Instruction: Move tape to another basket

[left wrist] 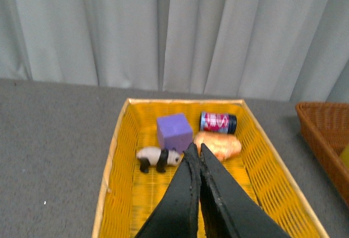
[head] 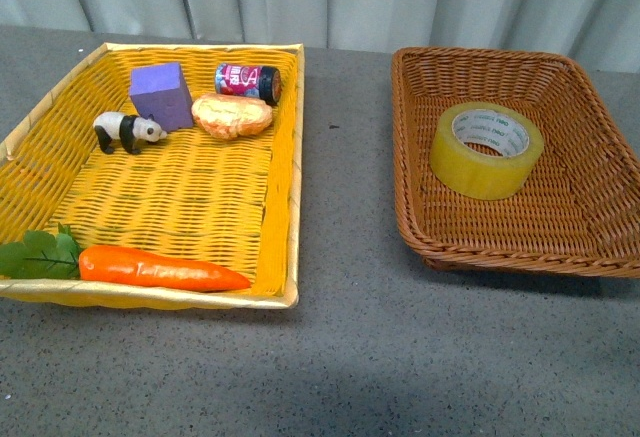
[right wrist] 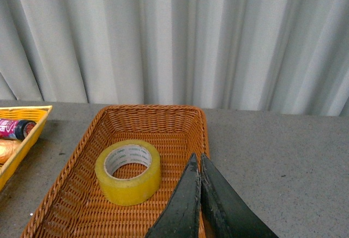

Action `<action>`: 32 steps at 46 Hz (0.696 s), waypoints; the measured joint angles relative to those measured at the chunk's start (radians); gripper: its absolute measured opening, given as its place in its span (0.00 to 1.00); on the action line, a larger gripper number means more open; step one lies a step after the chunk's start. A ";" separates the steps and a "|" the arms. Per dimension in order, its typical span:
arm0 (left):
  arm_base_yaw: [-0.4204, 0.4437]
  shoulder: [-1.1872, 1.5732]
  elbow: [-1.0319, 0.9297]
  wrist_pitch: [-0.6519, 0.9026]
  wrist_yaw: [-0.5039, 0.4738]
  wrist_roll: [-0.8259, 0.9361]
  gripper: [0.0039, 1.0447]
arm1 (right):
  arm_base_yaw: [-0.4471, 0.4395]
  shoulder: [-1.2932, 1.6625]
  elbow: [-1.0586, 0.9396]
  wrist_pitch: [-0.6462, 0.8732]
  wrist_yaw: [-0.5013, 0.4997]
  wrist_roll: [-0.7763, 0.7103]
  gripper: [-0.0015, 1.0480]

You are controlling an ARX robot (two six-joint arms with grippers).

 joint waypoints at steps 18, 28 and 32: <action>0.000 -0.277 -0.075 -0.218 0.004 0.001 0.03 | 0.000 -0.286 -0.039 -0.243 -0.001 0.000 0.01; 0.000 -0.461 -0.076 -0.379 0.003 0.001 0.03 | 0.000 -0.450 -0.043 -0.391 -0.001 0.000 0.01; 0.000 -0.527 -0.076 -0.442 0.003 0.001 0.03 | 0.000 -0.507 -0.043 -0.446 -0.001 0.000 0.01</action>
